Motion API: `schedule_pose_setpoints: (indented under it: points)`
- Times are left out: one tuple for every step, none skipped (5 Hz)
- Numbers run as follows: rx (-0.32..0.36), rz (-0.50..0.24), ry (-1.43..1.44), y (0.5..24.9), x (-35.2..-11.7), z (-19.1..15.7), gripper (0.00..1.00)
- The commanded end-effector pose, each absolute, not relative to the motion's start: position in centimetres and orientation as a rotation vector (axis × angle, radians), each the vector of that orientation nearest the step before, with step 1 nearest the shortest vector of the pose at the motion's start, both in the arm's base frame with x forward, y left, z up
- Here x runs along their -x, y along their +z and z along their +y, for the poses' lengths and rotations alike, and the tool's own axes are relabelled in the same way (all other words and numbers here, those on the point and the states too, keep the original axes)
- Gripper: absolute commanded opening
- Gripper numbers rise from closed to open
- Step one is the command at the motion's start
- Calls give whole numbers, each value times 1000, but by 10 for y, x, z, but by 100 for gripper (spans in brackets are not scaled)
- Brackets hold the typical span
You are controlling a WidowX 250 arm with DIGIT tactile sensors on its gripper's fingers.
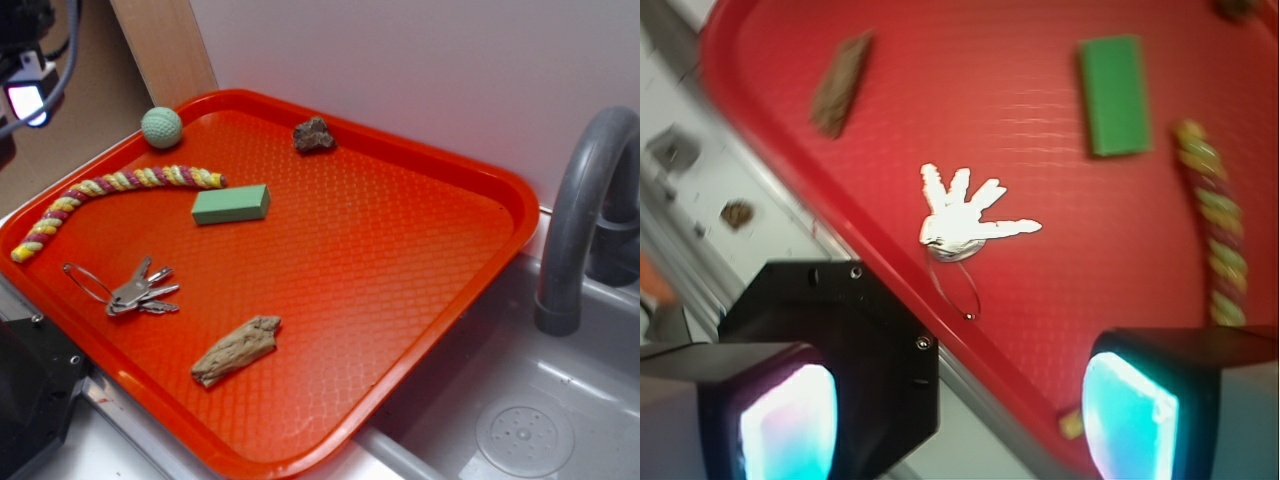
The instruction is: Grab the silver keys.
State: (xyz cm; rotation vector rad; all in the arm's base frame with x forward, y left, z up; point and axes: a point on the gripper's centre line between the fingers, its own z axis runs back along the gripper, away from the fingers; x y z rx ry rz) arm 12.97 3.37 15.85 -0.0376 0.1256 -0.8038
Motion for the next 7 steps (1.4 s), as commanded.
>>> schedule_pose_setpoints:
  points:
    - [24, 109, -826, 161, -134, 31, 100]
    - [24, 109, -826, 161, -134, 31, 100]
    - [24, 109, -826, 161, -134, 31, 100]
    - [3, 163, -897, 122, -131, 34, 100]
    - [14, 189, -933, 104, -126, 31, 100]
    - [12, 216, -950, 85, -127, 34, 100]
    - [25, 235, -960, 77, -125, 31, 100]
